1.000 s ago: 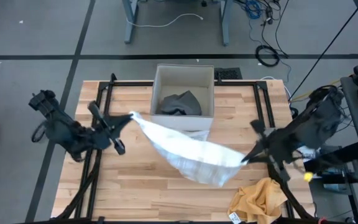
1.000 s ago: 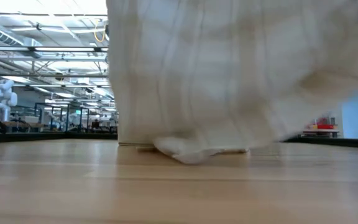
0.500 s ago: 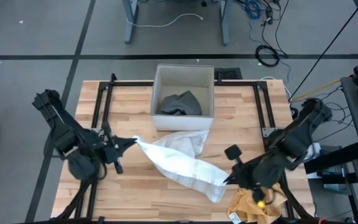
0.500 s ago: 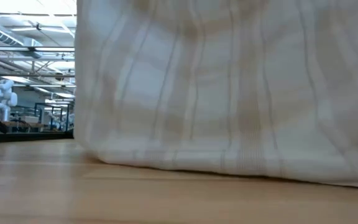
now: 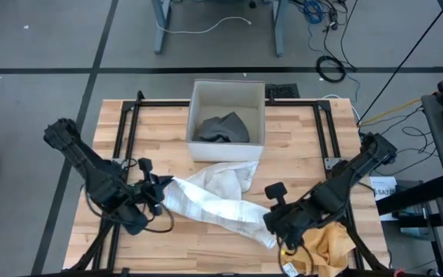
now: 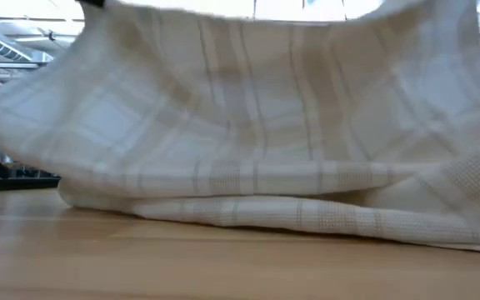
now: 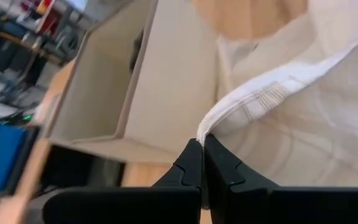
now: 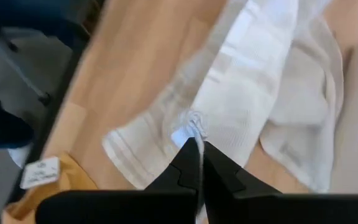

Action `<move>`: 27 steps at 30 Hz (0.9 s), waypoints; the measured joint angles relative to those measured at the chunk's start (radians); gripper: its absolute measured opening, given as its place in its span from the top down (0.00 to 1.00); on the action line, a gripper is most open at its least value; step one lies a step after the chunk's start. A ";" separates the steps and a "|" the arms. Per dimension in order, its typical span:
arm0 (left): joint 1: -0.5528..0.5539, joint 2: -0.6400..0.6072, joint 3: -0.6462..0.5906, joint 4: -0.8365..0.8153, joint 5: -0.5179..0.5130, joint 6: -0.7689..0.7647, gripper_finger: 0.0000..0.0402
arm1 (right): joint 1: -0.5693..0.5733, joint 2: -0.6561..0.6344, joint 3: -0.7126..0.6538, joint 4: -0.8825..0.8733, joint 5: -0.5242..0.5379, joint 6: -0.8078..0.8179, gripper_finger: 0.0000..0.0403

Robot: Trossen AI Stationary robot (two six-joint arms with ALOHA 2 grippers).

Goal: Fold towel
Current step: Fold the white patterned towel

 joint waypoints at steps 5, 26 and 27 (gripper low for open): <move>0.092 0.069 0.000 -0.044 -0.023 -0.003 1.00 | -0.029 0.030 0.000 -0.117 0.044 0.060 1.00; 0.404 0.213 -0.024 0.051 -0.210 0.039 0.53 | -0.110 0.037 -0.251 -0.324 0.226 0.334 0.63; 0.401 0.212 -0.024 0.053 -0.225 0.049 0.50 | -0.108 0.036 -0.251 -0.318 0.232 0.340 0.59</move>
